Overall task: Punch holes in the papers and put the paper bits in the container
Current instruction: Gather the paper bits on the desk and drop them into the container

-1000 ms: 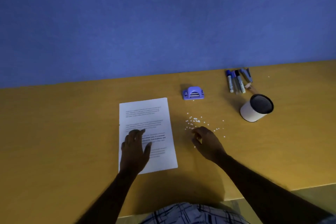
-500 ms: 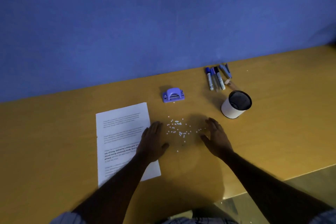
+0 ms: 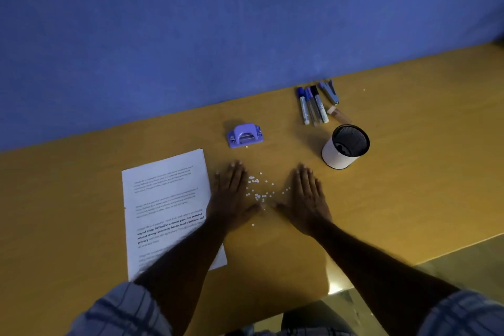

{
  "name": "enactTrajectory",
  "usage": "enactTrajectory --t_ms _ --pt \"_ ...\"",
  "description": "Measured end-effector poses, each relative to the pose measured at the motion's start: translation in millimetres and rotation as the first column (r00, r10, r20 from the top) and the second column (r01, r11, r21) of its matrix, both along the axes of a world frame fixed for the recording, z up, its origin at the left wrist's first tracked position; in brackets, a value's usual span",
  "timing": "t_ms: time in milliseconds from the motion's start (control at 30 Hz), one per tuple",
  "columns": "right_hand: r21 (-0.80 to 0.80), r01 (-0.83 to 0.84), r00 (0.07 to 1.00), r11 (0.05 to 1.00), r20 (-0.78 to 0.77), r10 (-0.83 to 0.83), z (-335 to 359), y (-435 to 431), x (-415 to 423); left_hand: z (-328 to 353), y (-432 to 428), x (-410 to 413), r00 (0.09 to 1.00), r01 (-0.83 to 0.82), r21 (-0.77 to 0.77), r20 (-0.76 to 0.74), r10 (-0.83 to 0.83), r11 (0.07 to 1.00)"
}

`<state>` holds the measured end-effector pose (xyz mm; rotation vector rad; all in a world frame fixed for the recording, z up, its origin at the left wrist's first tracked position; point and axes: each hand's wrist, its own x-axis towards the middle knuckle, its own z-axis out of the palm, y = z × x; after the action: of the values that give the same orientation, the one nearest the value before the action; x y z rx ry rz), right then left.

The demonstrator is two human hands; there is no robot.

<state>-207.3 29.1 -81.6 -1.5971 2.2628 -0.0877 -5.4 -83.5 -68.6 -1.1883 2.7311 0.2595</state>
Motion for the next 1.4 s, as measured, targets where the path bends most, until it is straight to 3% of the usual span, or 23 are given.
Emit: enactTrajectory --t_ms 300,367,500,633,867,1033,1167,1267,1400 --pt "-0.088 -0.169 0.986 0.982 -0.008 0.169 1 21 9 -3 21 0 0.966 0.257 -0.072 -0.021 -0.259 0.964" --pt "-0.079 -0.194 0.981 0.978 -0.002 0.194 1 24 12 1 22 4 0.967 0.246 -0.075 -0.047 -0.25 0.966" --pt "-0.096 -0.362 0.932 0.927 -0.04 0.359 4 16 14 8 9 17 0.991 0.072 -0.042 -0.106 -0.076 0.997" --pt "-0.12 -0.338 0.937 0.933 0.046 0.346 11 -22 16 8 -6 29 0.999 0.011 -0.01 -0.031 -0.011 1.0" --pt "-0.05 -0.447 0.894 0.893 -0.075 0.443 5 -38 26 1 -10 22 0.999 0.026 0.034 0.023 -0.027 0.999" --pt "-0.118 -0.626 0.779 0.771 -0.051 0.625 14 -22 15 0 1 28 0.976 0.205 -0.051 -0.058 -0.208 0.977" --pt "-0.27 -0.512 0.837 0.815 0.055 0.544 29 -35 13 2 8 27 0.961 0.255 -0.065 -0.09 -0.26 0.965" --pt "-0.255 -0.429 0.883 0.866 0.083 0.462 35 -60 16 9 4 25 0.976 0.199 -0.048 -0.083 -0.202 0.979" --pt "-0.2 -0.445 0.886 0.873 0.042 0.462 33 -95 21 14 -5 25 0.991 0.123 -0.012 -0.058 -0.123 0.992"
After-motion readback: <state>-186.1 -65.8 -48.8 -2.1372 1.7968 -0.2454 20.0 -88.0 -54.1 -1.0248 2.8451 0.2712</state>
